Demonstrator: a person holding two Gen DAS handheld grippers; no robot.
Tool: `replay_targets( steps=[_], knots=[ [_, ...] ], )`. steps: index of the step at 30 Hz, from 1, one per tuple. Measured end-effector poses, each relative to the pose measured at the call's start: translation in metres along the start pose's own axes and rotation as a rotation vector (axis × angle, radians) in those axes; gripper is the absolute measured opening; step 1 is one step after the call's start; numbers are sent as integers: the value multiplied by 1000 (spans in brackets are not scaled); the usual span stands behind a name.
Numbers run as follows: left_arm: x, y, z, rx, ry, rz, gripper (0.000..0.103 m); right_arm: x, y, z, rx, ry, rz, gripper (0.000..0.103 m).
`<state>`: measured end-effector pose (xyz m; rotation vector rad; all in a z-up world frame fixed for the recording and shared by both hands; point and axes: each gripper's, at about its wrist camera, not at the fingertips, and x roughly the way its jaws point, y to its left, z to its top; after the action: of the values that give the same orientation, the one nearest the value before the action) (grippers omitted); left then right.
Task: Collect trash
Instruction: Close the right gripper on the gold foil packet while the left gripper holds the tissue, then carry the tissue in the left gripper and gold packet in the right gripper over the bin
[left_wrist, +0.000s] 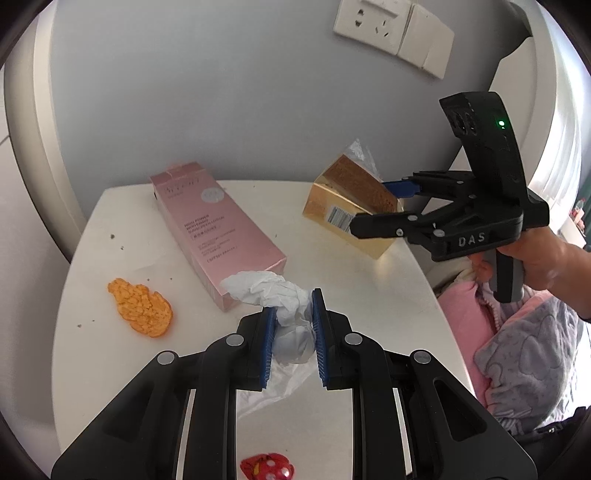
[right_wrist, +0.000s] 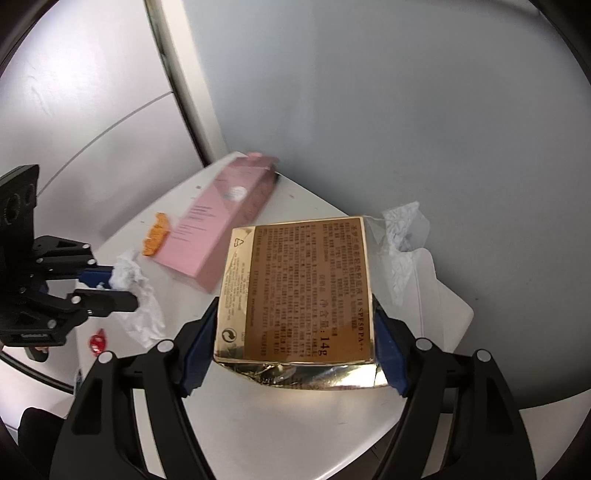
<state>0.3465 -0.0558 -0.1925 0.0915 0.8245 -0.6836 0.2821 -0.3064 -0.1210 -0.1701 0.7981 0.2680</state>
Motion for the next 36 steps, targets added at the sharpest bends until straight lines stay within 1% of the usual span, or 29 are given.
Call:
replay_targets(
  steps=[8, 13, 18, 27, 36],
  knots=[
    [-35, -16, -1, 11, -32, 37, 17, -27, 35, 2, -54, -29, 52, 71],
    [-61, -25, -9, 5, -46, 72, 17, -38, 56, 0, -80, -43, 77, 71],
    [-90, -32, -21, -9, -64, 110, 17, -50, 85, -2, -121, -58, 108, 71],
    [-144, -32, -57, -57, -94, 184, 17, -58, 146, -11, -204, -68, 178, 71],
    [-199, -29, -108, -131, -114, 275, 17, -56, 216, -23, -287, -65, 268, 71]
  ],
)
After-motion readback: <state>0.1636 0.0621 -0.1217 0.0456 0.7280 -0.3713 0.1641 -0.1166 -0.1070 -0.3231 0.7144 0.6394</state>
